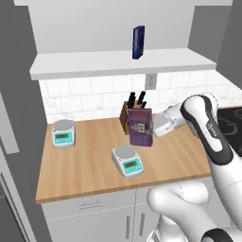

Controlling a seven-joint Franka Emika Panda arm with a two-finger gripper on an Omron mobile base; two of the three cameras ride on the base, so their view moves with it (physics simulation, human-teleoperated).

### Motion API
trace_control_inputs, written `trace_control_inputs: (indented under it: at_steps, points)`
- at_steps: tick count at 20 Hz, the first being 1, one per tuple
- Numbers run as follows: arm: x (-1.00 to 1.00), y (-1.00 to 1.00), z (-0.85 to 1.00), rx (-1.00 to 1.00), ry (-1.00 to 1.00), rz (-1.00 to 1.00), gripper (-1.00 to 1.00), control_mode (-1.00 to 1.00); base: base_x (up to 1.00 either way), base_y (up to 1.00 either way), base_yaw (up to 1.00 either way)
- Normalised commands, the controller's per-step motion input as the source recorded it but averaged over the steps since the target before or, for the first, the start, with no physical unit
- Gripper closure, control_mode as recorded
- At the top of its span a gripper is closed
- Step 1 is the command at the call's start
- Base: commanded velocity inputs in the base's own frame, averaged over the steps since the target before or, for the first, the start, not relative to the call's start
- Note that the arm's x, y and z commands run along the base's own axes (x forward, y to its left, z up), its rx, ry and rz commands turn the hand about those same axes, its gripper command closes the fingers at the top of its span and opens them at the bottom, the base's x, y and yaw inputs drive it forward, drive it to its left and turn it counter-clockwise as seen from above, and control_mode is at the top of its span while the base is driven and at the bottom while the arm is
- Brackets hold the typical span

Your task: Pick the cereal and place it on the digital scale for weighing, and close the cabinet.

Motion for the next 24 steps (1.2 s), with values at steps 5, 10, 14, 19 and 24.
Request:
trace_control_inputs:
  at_steps: [5, 10, 14, 19, 24]
  points:
    - [0.63, 0.00, -0.17, -0.01, 0.18, -0.01, 1.00, -1.00, 0.00, 0.00, 0.00]
    - [0.46, 0.00, -0.31, -0.01, 0.13, 0.00, 1.00, -1.00, 0.00, 0.00, 0.00]
    - [0.46, 0.00, -0.47, 0.00, 0.09, 0.00, 1.00, -1.00, 0.00, 0.00, 0.00]
    - [0.21, 0.03, -0.46, 0.00, 0.01, 0.00, 1.00, -1.00, 0.00, 0.00, 0.00]
    - [0.03, 0.11, -0.52, 0.00, 0.00, 0.00, 1.00, -1.00, 0.00, 0.00, 0.00]
